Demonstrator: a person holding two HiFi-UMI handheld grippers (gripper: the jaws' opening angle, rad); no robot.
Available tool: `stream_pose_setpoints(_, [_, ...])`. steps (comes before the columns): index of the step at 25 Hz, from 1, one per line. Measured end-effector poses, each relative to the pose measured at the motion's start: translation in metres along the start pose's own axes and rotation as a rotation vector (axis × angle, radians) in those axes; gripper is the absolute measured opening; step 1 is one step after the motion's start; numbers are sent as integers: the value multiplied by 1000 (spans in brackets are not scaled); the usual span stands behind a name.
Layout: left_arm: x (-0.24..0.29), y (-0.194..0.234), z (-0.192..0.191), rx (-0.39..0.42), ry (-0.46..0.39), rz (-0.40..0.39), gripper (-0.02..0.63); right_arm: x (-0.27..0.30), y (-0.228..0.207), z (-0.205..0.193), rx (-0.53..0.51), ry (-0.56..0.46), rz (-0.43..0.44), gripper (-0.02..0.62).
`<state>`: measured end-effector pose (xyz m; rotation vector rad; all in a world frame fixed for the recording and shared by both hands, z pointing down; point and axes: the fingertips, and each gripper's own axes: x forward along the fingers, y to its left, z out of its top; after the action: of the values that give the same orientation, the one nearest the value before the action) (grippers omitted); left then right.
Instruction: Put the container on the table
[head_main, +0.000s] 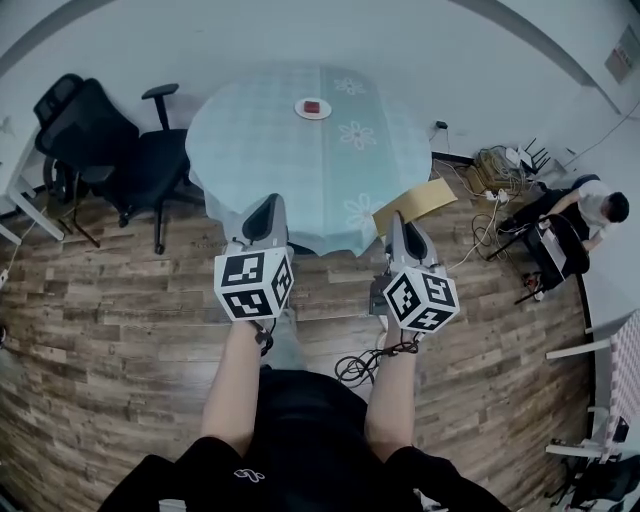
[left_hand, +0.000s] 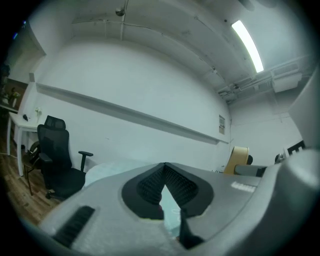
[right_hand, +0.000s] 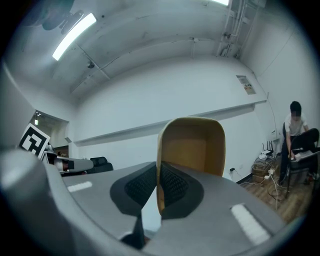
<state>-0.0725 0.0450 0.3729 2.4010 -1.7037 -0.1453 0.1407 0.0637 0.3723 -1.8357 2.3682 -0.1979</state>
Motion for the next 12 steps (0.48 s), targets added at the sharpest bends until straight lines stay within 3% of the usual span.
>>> stream_pose_setpoints(5, [84,14,-11,-47,21,-46,0,66,-31,-11,9,14,-21,21])
stream_pose_setpoints(12, [231,69,-13,-12,116,-37,0,208,-70,-32,30,108,-50,23])
